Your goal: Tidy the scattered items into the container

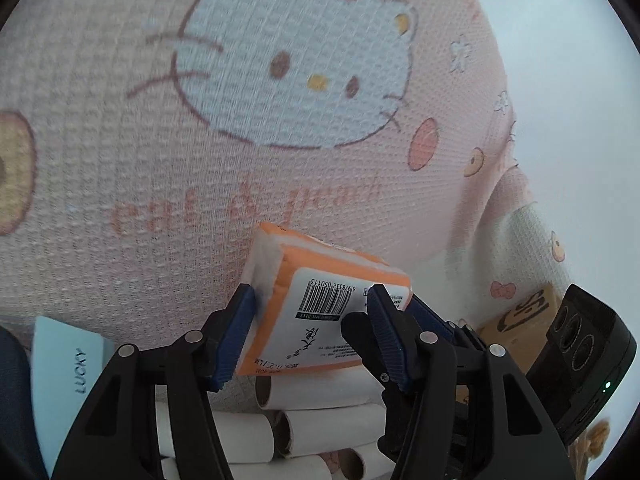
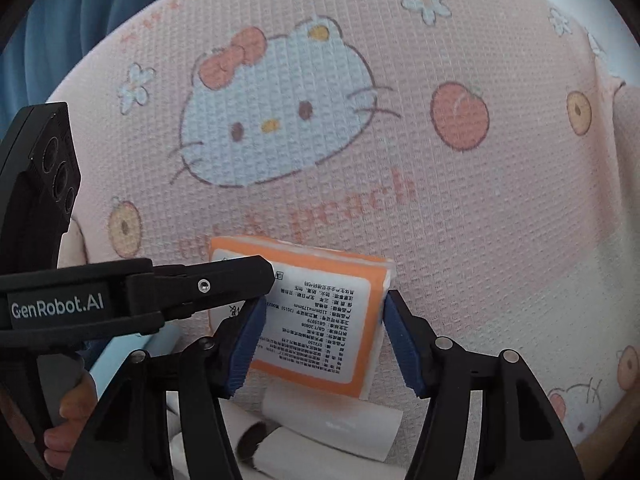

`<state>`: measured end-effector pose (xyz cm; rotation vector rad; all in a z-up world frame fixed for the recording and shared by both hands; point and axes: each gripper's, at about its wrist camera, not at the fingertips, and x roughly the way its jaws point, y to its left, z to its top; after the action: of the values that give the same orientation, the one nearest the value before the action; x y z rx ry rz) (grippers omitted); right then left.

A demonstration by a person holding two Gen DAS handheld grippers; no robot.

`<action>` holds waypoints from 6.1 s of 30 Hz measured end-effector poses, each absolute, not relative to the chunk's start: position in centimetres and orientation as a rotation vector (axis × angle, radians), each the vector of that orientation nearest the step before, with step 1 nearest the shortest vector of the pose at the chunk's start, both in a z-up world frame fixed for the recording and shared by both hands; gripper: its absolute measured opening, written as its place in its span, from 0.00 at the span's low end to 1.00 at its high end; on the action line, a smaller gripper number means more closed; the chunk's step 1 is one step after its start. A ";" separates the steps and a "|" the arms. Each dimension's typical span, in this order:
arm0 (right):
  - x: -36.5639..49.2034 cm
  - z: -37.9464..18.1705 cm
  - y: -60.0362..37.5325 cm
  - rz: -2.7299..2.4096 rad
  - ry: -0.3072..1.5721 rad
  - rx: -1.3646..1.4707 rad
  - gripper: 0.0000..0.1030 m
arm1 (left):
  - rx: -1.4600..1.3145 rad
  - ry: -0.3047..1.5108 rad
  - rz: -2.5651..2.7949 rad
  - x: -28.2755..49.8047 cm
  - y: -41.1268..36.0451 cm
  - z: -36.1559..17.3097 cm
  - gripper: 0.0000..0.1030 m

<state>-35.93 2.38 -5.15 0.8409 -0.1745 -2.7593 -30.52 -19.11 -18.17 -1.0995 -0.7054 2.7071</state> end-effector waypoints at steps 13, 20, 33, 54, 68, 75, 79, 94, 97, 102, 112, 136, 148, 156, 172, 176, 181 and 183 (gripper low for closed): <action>-24.9 0.0 -0.4 -2.655 -0.043 0.763 0.57 | -0.976 -0.755 2.791 -18.5 -18.0 -14.4 0.56; -18.2 -1.6 -1.0 -2.548 0.008 0.840 0.57 | -1.040 -0.809 2.794 -11.2 -16.7 -16.1 0.56; -14.6 -6.8 0.7 -2.409 0.153 0.967 0.57 | -1.249 -0.929 2.629 -9.0 -14.7 -22.6 0.56; -16.2 -9.2 0.7 -2.232 0.215 1.013 0.57 | -1.366 -0.841 2.577 -10.1 -15.1 -25.5 0.56; -17.8 -5.8 4.5 -2.198 0.010 1.135 0.59 | -1.334 -0.831 2.655 -7.2 -15.1 -22.3 0.56; -17.5 -7.7 4.4 -2.098 0.049 1.260 0.38 | -1.460 -0.810 2.605 -7.2 -14.3 -24.1 0.33; -17.0 -8.7 5.5 -2.055 -0.023 1.332 0.38 | -1.488 -0.842 2.580 -5.8 -13.8 -24.7 0.33; -15.3 -11.1 5.4 -1.923 -0.022 1.410 0.39 | -1.556 -0.975 2.457 -4.8 -12.7 -27.5 0.39; -15.7 -11.4 5.4 -1.906 -0.032 1.410 0.39 | -1.562 -0.966 2.447 -5.1 -12.7 -27.8 0.42; -16.2 -12.2 5.5 -1.876 -0.083 1.427 0.42 | -1.558 -0.994 2.447 -5.6 -12.7 -28.2 0.47; -16.0 -12.8 5.3 -1.827 -0.093 1.421 0.51 | -1.530 -1.069 2.440 -5.3 -12.8 -28.9 0.51; -14.4 5.1 3.9 -1.820 0.087 0.853 0.51 | -0.960 -0.897 2.805 -3.4 -14.5 -11.7 0.48; -13.8 11.7 7.6 -1.808 0.080 0.673 0.54 | -0.781 -0.736 2.880 -3.0 -11.1 -4.7 0.48; -15.8 10.8 9.9 -1.806 0.138 0.716 0.54 | -0.883 -0.770 2.776 -5.6 -8.1 -6.3 0.48; -29.4 10.2 18.6 -1.889 0.191 0.933 0.54 | -1.137 -0.640 2.405 -19.8 4.6 -7.3 0.48; -33.0 10.0 20.3 -1.896 0.207 1.032 0.54 | -1.210 -0.688 2.301 -23.2 7.4 -8.2 0.48; -36.7 9.2 22.2 -1.908 0.190 1.191 0.54 | -1.315 -0.729 2.192 -26.1 10.3 -9.5 0.48; -37.4 8.9 22.6 -1.893 0.190 1.221 0.54 | -1.354 -0.726 2.165 -26.9 11.1 -10.0 0.48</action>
<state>-37.38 22.59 8.87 1.2213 0.1896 -1.8934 -26.93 11.07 -9.96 -1.3543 -0.7259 2.1655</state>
